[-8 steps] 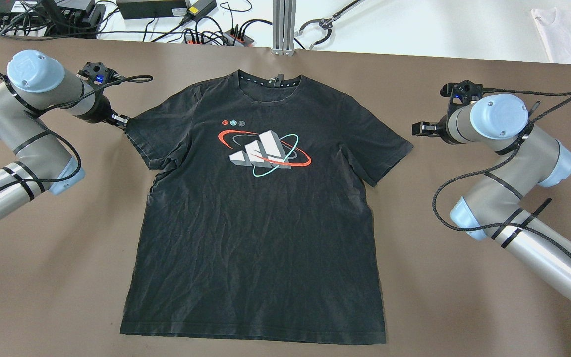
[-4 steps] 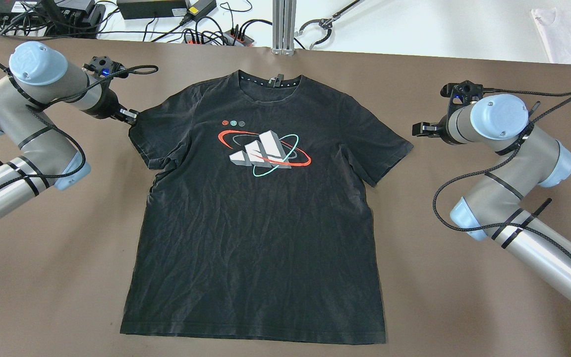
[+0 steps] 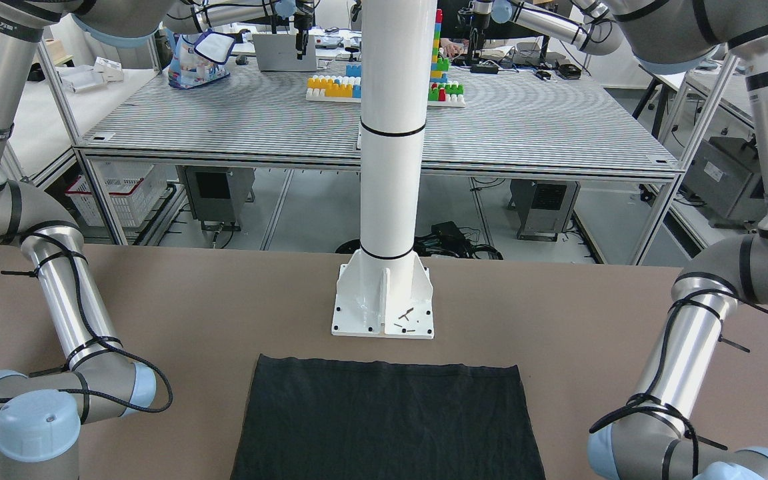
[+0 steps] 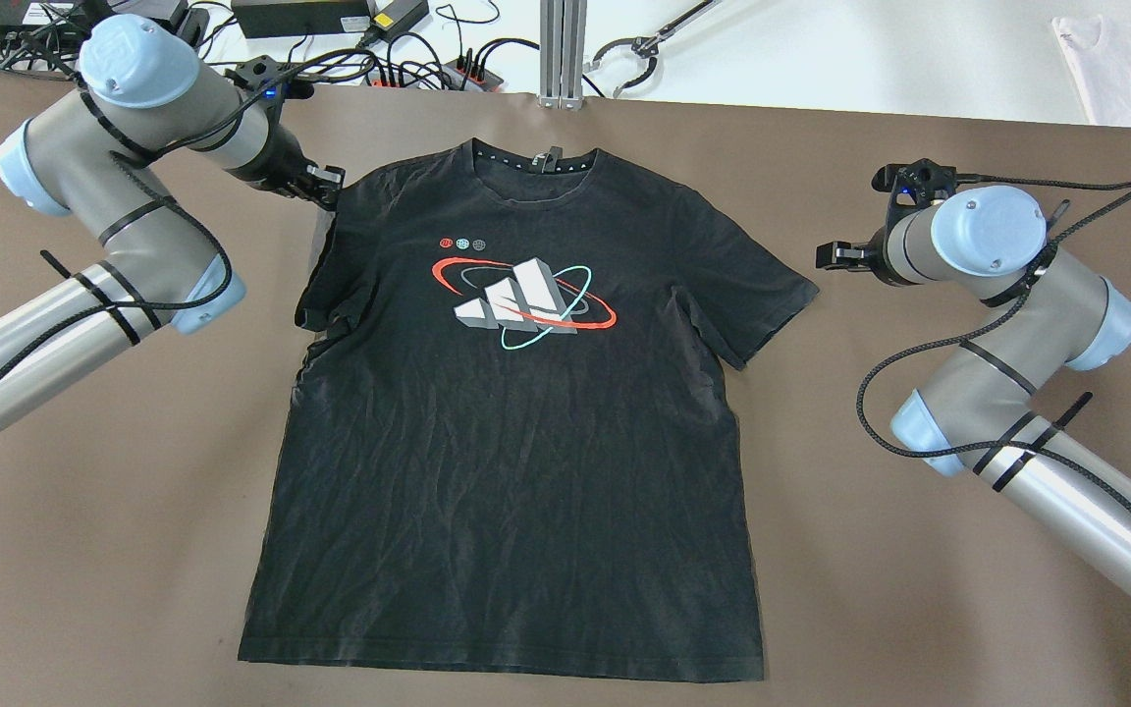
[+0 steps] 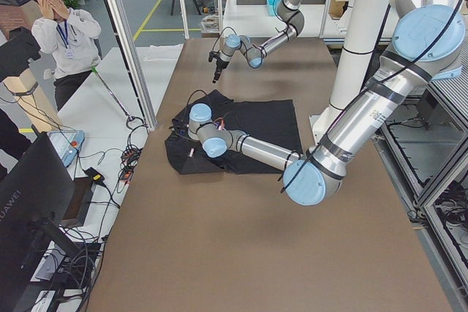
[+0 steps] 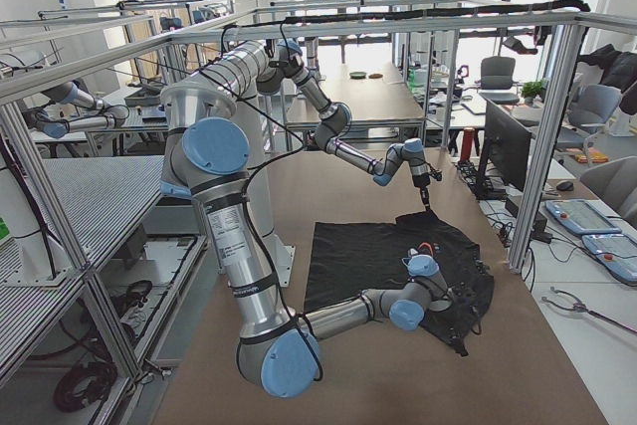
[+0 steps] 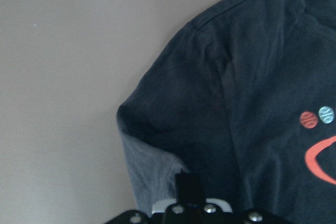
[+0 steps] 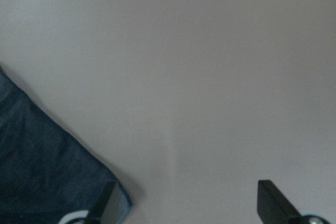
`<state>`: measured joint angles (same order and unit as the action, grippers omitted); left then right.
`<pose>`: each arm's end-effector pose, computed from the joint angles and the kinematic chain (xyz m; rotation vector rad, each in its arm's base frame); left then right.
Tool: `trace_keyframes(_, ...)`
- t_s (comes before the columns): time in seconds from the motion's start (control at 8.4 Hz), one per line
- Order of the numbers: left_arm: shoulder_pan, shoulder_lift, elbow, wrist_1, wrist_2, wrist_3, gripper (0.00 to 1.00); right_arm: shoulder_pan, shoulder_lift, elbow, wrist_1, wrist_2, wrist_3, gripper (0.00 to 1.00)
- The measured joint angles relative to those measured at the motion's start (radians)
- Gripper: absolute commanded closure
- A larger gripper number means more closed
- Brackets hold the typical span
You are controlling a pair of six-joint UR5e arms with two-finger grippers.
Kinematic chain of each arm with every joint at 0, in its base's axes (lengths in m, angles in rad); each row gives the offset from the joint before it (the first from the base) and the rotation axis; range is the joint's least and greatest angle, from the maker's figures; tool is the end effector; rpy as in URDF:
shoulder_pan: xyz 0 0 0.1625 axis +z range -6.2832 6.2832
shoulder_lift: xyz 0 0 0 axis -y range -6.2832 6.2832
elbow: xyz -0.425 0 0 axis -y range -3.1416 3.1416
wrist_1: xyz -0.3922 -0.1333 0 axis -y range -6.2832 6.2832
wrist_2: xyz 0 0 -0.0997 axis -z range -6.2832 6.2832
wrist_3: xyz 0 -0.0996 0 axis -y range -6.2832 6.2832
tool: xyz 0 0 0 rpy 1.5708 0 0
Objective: Fold clothes
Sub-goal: 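Grasp the sleeve nearest the left gripper and fold it across the chest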
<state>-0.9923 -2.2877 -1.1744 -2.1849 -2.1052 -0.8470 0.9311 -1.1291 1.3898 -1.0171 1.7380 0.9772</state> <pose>0.3572 -0.6979 0.3301 0.3652 0.9675 0.0055 -0.3245 -0.6317 0.4405 0.4481 -0.6984 0.2499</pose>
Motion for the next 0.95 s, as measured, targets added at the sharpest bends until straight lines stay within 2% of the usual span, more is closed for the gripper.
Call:
trace_keyframes(0.24, 0.031, -0.083, 0.008, 0.060, 0.017, -0.097, 1.00, 0.000, 0.000, 0.000, 0.000, 0.000, 0.000, 0.06)
trace_keyframes(0.71, 0.160, -0.179, 0.052, 0.082, 0.175, -0.231, 1.00, 0.000, 0.000, 0.000, 0.000, 0.000, 0.000, 0.06)
trace_keyframes(0.95, 0.194, -0.214, 0.091, 0.080, 0.219, -0.260, 1.00, 0.000, 0.000, 0.000, 0.000, 0.000, 0.000, 0.06)
